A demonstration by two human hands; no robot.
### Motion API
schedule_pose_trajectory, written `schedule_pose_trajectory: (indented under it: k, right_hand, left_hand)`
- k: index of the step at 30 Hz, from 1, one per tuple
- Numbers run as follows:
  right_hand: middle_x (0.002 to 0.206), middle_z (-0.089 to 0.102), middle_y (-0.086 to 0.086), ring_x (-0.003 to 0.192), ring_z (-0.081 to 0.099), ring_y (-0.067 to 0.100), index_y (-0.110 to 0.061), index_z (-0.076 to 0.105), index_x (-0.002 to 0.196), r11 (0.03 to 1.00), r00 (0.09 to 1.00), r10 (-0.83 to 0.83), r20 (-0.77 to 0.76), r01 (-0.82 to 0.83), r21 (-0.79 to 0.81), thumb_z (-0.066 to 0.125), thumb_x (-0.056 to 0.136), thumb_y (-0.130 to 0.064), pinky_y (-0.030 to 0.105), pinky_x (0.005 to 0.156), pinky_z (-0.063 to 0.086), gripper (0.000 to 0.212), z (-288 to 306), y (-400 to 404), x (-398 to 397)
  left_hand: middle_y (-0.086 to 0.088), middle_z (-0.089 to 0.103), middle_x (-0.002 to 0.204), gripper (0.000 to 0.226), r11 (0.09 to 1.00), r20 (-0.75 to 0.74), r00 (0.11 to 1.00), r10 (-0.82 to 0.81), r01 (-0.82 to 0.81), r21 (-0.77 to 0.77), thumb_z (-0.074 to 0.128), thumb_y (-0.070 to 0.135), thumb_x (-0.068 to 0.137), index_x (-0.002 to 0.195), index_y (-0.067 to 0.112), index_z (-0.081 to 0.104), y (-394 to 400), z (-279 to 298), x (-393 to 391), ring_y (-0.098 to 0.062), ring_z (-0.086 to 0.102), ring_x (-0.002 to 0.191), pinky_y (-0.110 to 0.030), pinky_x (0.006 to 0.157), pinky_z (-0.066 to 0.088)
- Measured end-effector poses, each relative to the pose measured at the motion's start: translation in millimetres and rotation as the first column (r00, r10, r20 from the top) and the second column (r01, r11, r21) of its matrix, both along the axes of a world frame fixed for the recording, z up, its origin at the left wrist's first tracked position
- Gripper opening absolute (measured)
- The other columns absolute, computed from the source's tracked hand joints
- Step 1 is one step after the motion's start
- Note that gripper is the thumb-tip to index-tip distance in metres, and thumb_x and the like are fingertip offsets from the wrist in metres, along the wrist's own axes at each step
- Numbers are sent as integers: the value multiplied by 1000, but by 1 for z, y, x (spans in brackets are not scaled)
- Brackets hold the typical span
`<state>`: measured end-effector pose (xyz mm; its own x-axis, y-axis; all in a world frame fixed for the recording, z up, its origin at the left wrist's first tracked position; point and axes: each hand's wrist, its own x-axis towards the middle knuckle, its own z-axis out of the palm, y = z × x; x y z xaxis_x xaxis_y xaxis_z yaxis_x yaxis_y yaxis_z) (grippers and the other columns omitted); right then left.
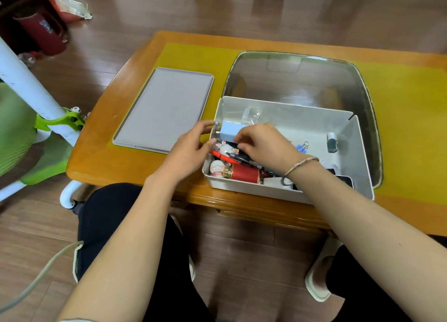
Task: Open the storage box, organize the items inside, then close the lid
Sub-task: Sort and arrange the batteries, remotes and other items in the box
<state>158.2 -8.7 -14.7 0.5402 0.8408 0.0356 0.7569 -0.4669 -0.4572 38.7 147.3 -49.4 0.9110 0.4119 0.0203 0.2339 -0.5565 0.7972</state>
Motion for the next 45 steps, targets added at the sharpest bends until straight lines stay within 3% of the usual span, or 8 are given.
schedule_pose_trajectory:
  k: [3, 7, 15, 25, 31, 37, 41, 45]
  right_hand:
    - [108, 67, 8, 102, 58, 26, -17, 64, 111, 988, 993, 63, 102, -48, -146, 51, 92, -18, 39, 87, 48, 23, -8, 16, -6]
    - [110, 64, 10, 101, 59, 30, -24, 58, 121, 954, 964, 145, 223, -76, -291, 48, 92, -17, 36, 76, 47, 31, -13, 28, -7]
    - [115, 61, 7, 104, 57, 28, -30, 46, 133, 853, 942, 322, 96, -244, -462, 52, 86, -12, 38, 81, 49, 51, -2, 31, 2]
    - [110, 64, 7, 100, 58, 21, -14, 56, 120, 945, 984, 168, -53, -176, -275, 63, 88, -28, 31, 83, 45, 36, -11, 27, 10]
    - [95, 68, 4, 85, 60, 17, -14, 67, 107, 986, 997, 72, 13, -69, -152, 73, 78, -37, 29, 76, 50, 38, -15, 25, 6]
    - [64, 49, -12, 72, 56, 15, -18, 61, 78, 998, 999, -49, -11, 49, -31, 71, 79, -37, 26, 68, 45, 21, -18, 26, -1]
    - [75, 64, -2, 76, 58, 16, -19, 70, 85, 996, 996, -80, 26, 81, -33, 62, 86, -32, 27, 72, 46, 15, -20, 25, -6]
    - [73, 68, -4, 69, 60, 9, -18, 75, 88, 995, 989, -79, -126, 86, 50, 66, 86, -28, 25, 69, 49, 14, -19, 14, -3]
  left_hand:
    - [21, 49, 121, 37, 999, -40, 998, -45, 44, -10, 63, 28, 92, 124, 37, 47, 0, 4, -9, 1, 56, 91, -9, 63, 43]
    - [25, 54, 106, 29, 998, -73, 996, -55, 52, -32, 68, 25, 88, 109, 39, 54, 0, 6, -16, 5, 56, 88, -4, 55, 43]
    - [10, 61, 98, 10, 998, -57, 998, -21, 24, 66, 70, 17, 86, 86, 26, 65, -1, 6, -13, -8, 58, 89, -23, 68, 50]
    - [12, 61, 95, 10, 994, -79, 997, -2, 11, 113, 71, 22, 84, 82, 30, 65, 1, 3, -11, -7, 58, 90, -31, 71, 54]
    - [6, 56, 127, 6, 969, -78, 997, 11, 8, 248, 72, 30, 84, 90, 29, 70, 0, 2, -10, -7, 48, 113, -29, 82, 48]
    - [10, 56, 111, 20, 987, -3, 1000, -2, 2, 163, 65, 42, 86, 99, 27, 65, -1, 5, -10, -5, 53, 98, -20, 75, 44]
    - [3, 57, 121, 19, 987, -10, 1000, 7, -5, 163, 57, 35, 93, 96, 21, 69, -1, 4, -8, -7, 49, 108, -24, 83, 40]
    - [5, 55, 126, 3, 990, 44, 999, 25, -31, 137, 65, 31, 89, 91, 28, 65, -2, 7, -8, -3, 45, 113, -25, 89, 42]
